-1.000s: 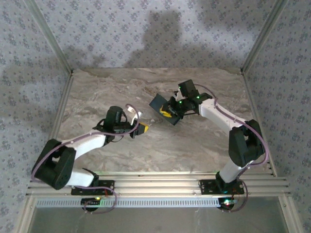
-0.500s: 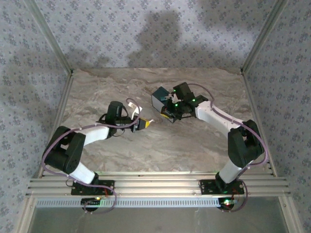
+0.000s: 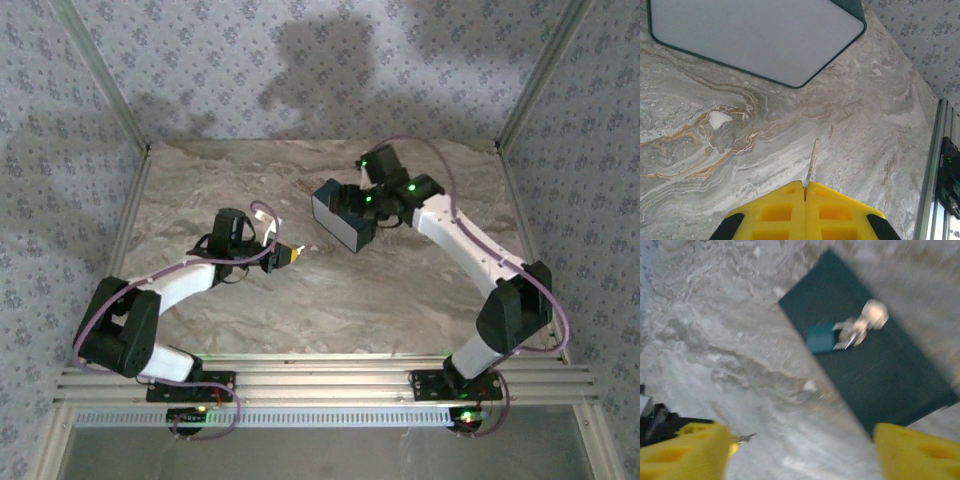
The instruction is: Unlock the padlock with the key
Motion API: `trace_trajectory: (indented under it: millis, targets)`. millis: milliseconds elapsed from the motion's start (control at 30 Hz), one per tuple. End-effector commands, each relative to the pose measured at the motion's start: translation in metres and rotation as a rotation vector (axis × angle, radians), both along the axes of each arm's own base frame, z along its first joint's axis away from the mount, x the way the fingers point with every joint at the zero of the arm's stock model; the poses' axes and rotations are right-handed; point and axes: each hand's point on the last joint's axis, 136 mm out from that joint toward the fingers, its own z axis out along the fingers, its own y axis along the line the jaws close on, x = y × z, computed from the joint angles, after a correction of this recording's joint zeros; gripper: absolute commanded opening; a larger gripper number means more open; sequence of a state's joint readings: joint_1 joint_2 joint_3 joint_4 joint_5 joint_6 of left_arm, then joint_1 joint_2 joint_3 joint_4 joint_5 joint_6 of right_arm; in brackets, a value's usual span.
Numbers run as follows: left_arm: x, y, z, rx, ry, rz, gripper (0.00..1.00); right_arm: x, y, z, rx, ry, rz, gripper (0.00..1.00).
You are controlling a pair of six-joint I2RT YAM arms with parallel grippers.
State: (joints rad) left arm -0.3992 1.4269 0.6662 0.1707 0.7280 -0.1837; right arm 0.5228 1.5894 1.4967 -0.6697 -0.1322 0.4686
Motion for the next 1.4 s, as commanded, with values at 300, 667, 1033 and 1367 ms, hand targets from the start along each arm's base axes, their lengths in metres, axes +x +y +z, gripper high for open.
trace_trajectory:
  millis: [300, 667, 1033, 1367]
  targets:
    - [-0.014, 0.008, -0.001, 0.044, 0.012, -0.006, 0.0, 0.03, -0.007, -0.087, -0.451, 0.004, 0.439, 0.95]
    - [-0.02, 0.014, 0.002, 0.057, 0.01, 0.014, 0.0, 0.017, 0.012, -0.133, -0.757, -0.008, 0.605, 0.79]
    - [-0.027, 0.029, 0.004, 0.093, -0.005, 0.092, 0.0, -0.031, 0.073, -0.151, -0.983, -0.245, 0.747, 0.67]
    - [-0.014, 0.086, -0.024, 0.138, 0.133, 0.399, 0.0, -0.072, 0.114, -0.131, -0.821, -0.35, 0.665, 0.81]
